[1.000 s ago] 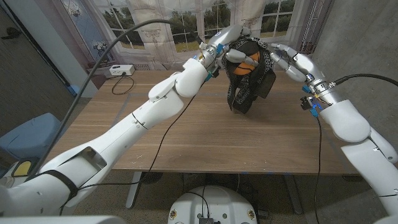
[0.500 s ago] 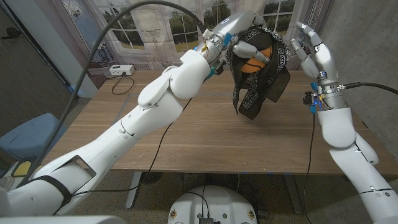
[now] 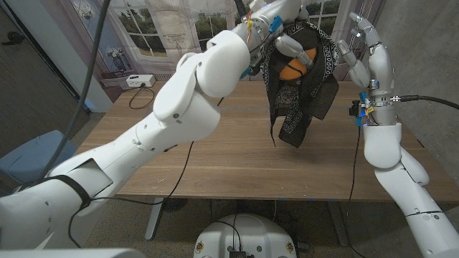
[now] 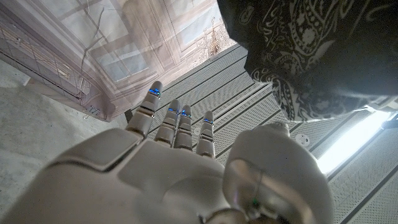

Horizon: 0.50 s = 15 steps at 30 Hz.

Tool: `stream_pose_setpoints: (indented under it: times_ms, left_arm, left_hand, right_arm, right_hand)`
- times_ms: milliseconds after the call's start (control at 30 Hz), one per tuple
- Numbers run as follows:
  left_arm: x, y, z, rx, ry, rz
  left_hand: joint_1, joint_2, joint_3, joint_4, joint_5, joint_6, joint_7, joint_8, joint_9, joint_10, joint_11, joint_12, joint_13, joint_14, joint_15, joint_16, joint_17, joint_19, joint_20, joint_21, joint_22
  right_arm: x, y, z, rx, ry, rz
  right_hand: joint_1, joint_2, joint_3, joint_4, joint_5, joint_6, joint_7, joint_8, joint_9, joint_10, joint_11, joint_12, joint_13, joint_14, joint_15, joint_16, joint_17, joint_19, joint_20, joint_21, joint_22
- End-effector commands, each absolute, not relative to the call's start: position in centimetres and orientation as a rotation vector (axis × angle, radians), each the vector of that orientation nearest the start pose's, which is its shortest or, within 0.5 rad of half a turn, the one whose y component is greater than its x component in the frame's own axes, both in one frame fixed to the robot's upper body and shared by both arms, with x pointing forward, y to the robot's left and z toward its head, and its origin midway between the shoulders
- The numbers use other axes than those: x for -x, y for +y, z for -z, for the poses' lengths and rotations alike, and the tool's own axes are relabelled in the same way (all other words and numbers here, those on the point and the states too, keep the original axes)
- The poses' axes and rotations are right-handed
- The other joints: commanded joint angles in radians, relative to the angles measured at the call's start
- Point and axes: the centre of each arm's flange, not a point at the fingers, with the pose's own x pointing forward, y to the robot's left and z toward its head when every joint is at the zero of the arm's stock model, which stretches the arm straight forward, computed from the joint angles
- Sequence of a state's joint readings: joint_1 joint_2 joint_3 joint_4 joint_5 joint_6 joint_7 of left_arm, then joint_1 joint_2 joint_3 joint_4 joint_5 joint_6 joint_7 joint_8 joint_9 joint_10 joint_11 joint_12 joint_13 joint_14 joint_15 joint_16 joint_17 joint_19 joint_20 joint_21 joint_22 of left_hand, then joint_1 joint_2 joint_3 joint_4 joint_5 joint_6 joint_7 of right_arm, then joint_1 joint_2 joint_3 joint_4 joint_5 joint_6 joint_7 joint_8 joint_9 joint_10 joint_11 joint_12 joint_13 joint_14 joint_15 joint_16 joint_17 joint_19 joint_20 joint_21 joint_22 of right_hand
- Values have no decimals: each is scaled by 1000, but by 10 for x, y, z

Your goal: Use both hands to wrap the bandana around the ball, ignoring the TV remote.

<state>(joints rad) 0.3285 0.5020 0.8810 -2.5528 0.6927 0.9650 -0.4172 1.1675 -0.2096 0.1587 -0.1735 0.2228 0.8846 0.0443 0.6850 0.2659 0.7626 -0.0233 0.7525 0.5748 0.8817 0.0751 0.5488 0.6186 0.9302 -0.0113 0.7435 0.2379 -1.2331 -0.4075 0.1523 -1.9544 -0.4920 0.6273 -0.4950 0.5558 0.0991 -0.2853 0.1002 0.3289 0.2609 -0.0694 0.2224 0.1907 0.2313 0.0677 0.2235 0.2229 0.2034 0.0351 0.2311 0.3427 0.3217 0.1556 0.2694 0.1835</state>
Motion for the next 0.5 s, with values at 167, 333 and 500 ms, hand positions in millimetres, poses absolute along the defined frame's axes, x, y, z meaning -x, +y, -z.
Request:
stream_pose_setpoints:
  times_ms: [167, 333, 500]
  left_arm:
    - [-418, 90, -227, -1018, -279, 209]
    - [-452, 102, -222, -979, -147, 255]
    - [-486, 107, -212, -972, -28, 297]
  left_hand:
    - [325, 310, 137, 9, 13, 25, 23, -5, 40, 6, -1, -9, 12, 200, -292, -8, 6, 110, -208, 31, -2]
    - [325, 309, 141, 9, 15, 24, 24, -7, 44, 3, 1, -11, 19, 198, -291, -12, 7, 106, -208, 36, -5]
    - [323, 310, 146, 10, 17, 22, 25, -11, 48, 3, 1, -15, 23, 197, -292, -18, 10, 102, -208, 43, -8]
  right_arm:
    - [-406, -303, -73, 680, -1546, 431]
    - [-408, -298, -75, 699, -1540, 424]
    - [-411, -295, -77, 710, -1533, 422]
  right_hand:
    - [10, -4, -3, -10, 3, 8, -3, 3, 2, 16, -3, 8, -1, 8, -11, 6, -4, 10, 0, 3, 3]
    - [9, -6, -4, -10, 3, 10, -4, 2, 2, 21, -7, 9, -1, 14, -14, 8, -6, 14, 0, 3, 3]
    - [8, -6, -4, -10, 4, 10, -4, 1, 2, 24, -6, 9, -1, 15, -15, 7, -7, 15, 0, 2, 3]
